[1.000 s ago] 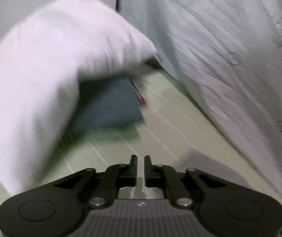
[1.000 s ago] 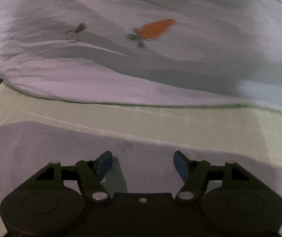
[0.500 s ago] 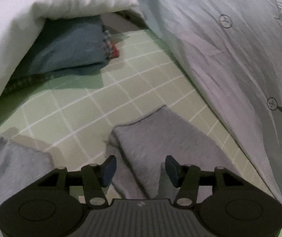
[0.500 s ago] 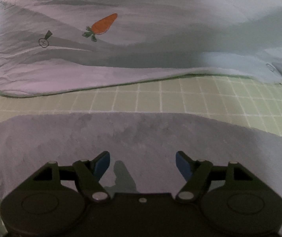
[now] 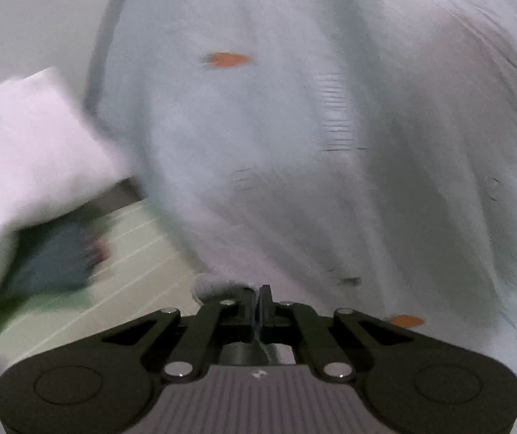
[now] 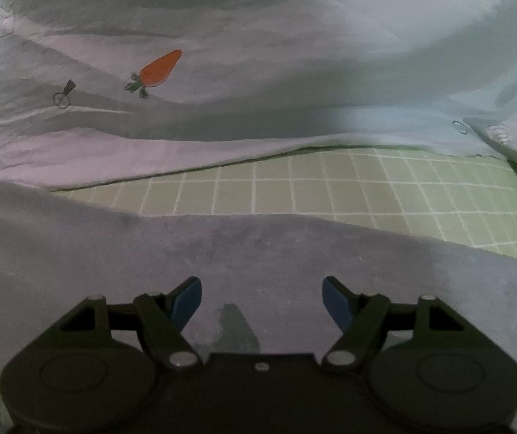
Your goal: Fold clothes
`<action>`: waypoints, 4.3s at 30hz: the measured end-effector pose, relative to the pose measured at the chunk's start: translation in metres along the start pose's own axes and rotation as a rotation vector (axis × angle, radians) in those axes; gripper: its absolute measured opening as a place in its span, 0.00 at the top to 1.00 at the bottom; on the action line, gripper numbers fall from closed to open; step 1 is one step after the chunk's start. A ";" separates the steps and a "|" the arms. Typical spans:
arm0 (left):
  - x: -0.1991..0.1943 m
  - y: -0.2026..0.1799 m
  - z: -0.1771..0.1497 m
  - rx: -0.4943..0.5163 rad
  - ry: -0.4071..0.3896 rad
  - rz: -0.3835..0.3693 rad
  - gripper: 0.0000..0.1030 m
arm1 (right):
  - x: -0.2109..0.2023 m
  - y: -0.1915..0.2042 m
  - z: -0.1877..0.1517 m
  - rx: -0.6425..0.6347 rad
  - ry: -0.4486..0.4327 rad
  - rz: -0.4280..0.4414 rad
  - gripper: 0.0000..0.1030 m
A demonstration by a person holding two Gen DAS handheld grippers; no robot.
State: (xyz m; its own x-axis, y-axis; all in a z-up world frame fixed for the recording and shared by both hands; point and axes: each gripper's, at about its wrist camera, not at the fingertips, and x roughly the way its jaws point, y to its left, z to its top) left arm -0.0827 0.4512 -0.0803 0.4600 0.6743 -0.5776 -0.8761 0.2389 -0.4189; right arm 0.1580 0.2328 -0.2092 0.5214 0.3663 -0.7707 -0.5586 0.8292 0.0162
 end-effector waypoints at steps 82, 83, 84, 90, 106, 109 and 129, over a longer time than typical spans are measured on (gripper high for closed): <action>-0.074 0.048 -0.155 0.431 0.244 0.116 0.88 | -0.132 0.034 -0.118 -0.120 0.072 0.202 0.03; -0.072 0.034 -0.168 0.519 0.296 0.069 0.83 | -0.133 0.032 -0.121 -0.102 0.077 0.194 0.03; -0.074 0.024 -0.180 0.589 0.329 0.047 0.72 | -0.135 0.030 -0.124 -0.084 0.082 0.186 0.03; -0.109 0.032 -0.190 0.549 0.355 0.000 0.57 | -0.150 0.024 -0.139 -0.020 0.095 0.154 0.03; -0.050 0.063 -0.154 0.374 0.365 0.103 0.58 | -0.191 0.006 -0.176 0.131 0.066 0.016 0.03; -0.047 0.059 -0.157 0.411 0.357 0.079 0.70 | -0.198 0.006 -0.181 0.147 0.071 -0.016 0.03; -0.140 0.220 -0.078 -0.102 0.090 0.516 0.97 | -0.175 0.067 -0.167 0.023 0.125 0.141 0.03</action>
State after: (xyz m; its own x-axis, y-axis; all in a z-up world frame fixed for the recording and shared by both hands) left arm -0.3288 0.3545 -0.1464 -0.0123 0.6228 -0.7823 -0.9754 -0.1797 -0.1278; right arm -0.0780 0.1540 -0.1796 0.3540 0.4254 -0.8329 -0.6051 0.7832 0.1429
